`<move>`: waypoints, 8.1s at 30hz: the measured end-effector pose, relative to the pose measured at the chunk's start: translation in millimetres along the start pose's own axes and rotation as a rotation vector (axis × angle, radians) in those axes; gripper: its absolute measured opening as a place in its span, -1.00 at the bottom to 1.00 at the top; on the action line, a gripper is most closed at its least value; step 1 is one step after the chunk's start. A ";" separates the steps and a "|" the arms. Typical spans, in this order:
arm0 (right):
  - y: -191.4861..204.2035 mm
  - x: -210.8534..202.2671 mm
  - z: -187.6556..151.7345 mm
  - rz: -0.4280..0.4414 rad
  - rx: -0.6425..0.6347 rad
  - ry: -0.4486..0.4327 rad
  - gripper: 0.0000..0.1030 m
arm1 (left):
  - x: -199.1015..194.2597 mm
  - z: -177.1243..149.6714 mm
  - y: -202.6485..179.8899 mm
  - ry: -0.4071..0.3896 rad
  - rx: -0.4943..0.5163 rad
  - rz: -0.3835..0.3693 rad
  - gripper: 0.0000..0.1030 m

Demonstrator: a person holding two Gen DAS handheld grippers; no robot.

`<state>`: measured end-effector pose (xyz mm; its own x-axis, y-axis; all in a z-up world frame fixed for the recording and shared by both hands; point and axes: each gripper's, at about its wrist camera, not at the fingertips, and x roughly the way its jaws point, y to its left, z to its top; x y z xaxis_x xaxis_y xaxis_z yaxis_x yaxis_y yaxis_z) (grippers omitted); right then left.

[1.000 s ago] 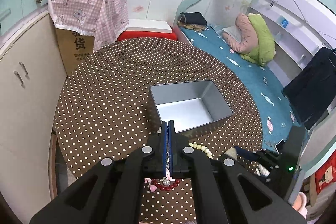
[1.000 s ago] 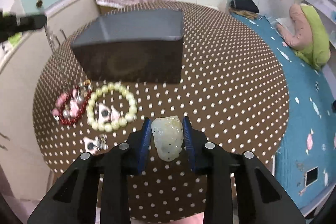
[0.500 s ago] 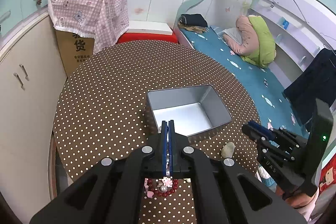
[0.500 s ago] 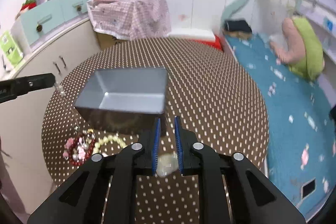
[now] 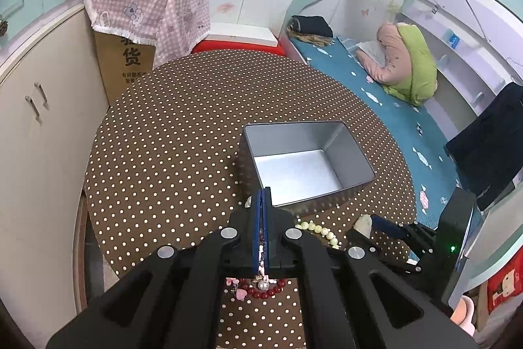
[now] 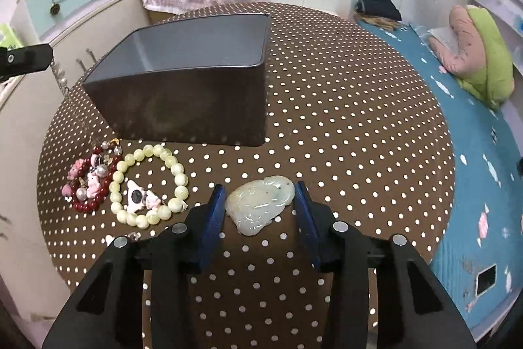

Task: Organize jewelry
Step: 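Carry the jade pendant in the right tool and silver chain in the left tool toward the grey tin, then lower the jade pendant into the grey tin and open the right tool, then lower the silver chain into the tin and open the left tool, then move both open tools back over the remaining jewelry pile, then close the right tool on the small silver charm and lift it, then close the left tool on a pink bunny charm while right holds the silver charm, then carry both charms over the grey tin and open both tools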

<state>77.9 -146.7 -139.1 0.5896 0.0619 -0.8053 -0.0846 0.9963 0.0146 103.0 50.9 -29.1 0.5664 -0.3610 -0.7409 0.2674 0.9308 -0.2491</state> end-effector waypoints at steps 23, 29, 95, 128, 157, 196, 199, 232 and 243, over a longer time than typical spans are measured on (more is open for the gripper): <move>14.3 -77.7 95.4 0.020 -0.059 -0.279 -0.17 | -16.3 41.5 -17.3 -0.095 0.040 -0.022 -1.00; 21.6 -58.4 112.8 0.045 -0.059 -0.244 -0.17 | -8.7 55.1 -33.7 -0.102 0.037 -0.085 -1.00; 5.5 -64.1 65.8 0.003 0.080 -0.206 0.68 | 42.9 16.7 -32.7 -0.007 0.034 0.103 0.21; 67.6 -30.9 9.1 0.115 -0.117 -0.109 0.14 | 22.9 -90.0 48.7 0.109 -0.158 0.130 0.39; 50.3 -9.5 1.8 0.123 -0.075 -0.069 -0.68 | 34.9 -82.0 40.2 0.137 -0.118 0.110 0.21; -15.3 -54.2 -21.6 0.145 0.071 -0.163 -0.79 | 53.9 -98.1 -82.1 0.224 0.053 -0.051 0.21; -19.5 -58.5 -30.1 0.145 0.076 -0.162 -0.79 | 57.8 -104.2 -89.3 0.236 0.064 -0.047 -0.09; -31.9 -54.3 -39.4 0.183 0.148 -0.154 -0.79 | 40.9 -116.7 -87.5 0.232 0.142 0.002 -0.11; -29.5 -50.1 -42.3 0.193 0.148 -0.146 -0.79 | 37.5 -127.0 -98.4 0.207 0.251 0.063 -0.60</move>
<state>16.9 -181.7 -124.3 0.6842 0.2490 -0.6855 -0.0946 0.9623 0.2551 -1.1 -46.9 -111.6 0.4245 -0.2601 -0.8673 0.4353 0.8985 -0.0564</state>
